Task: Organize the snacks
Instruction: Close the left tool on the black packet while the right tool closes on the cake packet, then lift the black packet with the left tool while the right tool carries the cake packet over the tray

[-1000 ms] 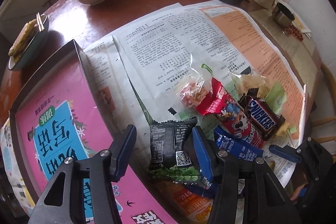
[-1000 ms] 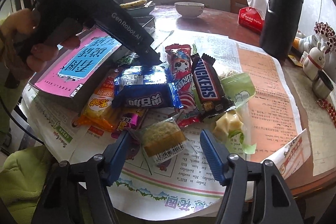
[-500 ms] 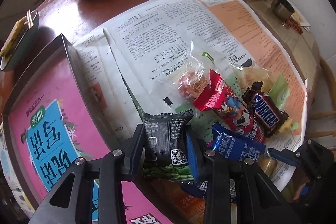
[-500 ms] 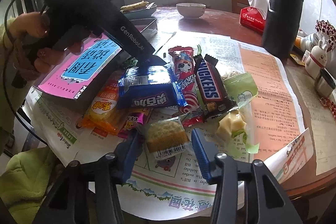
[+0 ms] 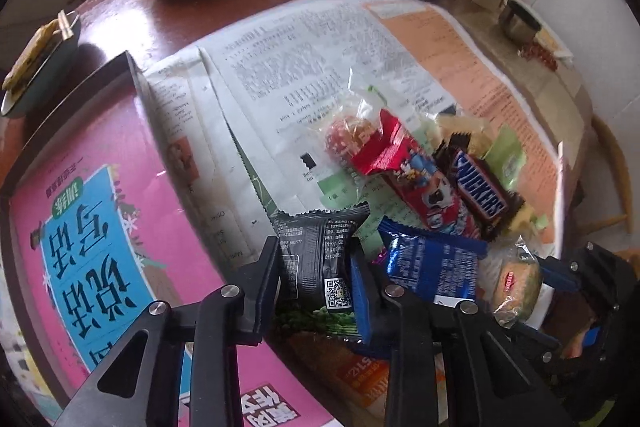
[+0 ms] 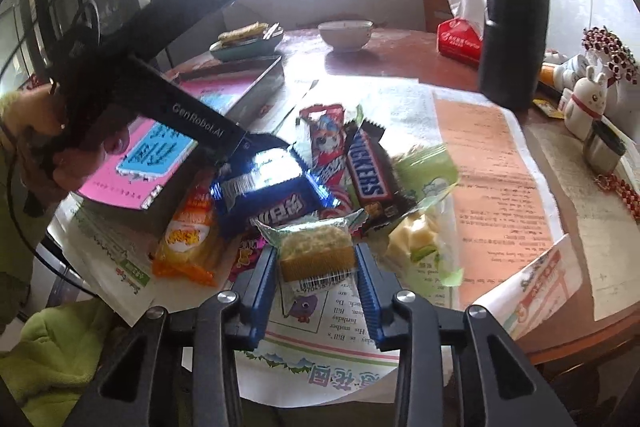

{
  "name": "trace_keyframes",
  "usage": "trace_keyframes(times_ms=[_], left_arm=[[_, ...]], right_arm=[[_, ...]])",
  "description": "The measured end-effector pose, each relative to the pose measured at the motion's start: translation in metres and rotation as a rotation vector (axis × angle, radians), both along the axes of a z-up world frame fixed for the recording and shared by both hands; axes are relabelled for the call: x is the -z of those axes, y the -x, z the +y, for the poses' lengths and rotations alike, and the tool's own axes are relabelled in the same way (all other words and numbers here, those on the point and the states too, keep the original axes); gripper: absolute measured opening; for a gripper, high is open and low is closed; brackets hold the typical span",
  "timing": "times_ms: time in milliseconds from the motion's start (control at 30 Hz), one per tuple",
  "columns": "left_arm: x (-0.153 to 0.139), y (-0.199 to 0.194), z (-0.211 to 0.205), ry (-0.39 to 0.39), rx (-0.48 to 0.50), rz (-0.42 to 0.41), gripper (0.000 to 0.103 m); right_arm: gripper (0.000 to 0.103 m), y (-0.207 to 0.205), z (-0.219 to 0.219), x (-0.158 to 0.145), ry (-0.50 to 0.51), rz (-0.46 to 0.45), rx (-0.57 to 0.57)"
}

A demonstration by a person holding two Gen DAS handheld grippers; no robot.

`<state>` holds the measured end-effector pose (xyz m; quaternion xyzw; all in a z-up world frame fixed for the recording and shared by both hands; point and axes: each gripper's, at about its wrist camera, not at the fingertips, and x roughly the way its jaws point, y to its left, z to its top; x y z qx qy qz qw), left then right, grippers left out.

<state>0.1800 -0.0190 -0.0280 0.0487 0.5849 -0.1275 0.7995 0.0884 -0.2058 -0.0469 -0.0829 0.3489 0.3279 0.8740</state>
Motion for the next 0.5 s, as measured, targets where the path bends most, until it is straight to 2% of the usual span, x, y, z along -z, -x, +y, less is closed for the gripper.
trace_keyframes(times_ms=[367,500], left_arm=[[-0.052,0.021,0.029,0.097,-0.069,-0.125,0.030],[-0.059,0.026,0.035,0.107,-0.083,-0.142,0.030]], right_arm=[[0.039,0.001,0.004,-0.028,-0.046,-0.054,0.003],[0.039,0.002,0.014,-0.036,-0.048,-0.065,-0.014]])
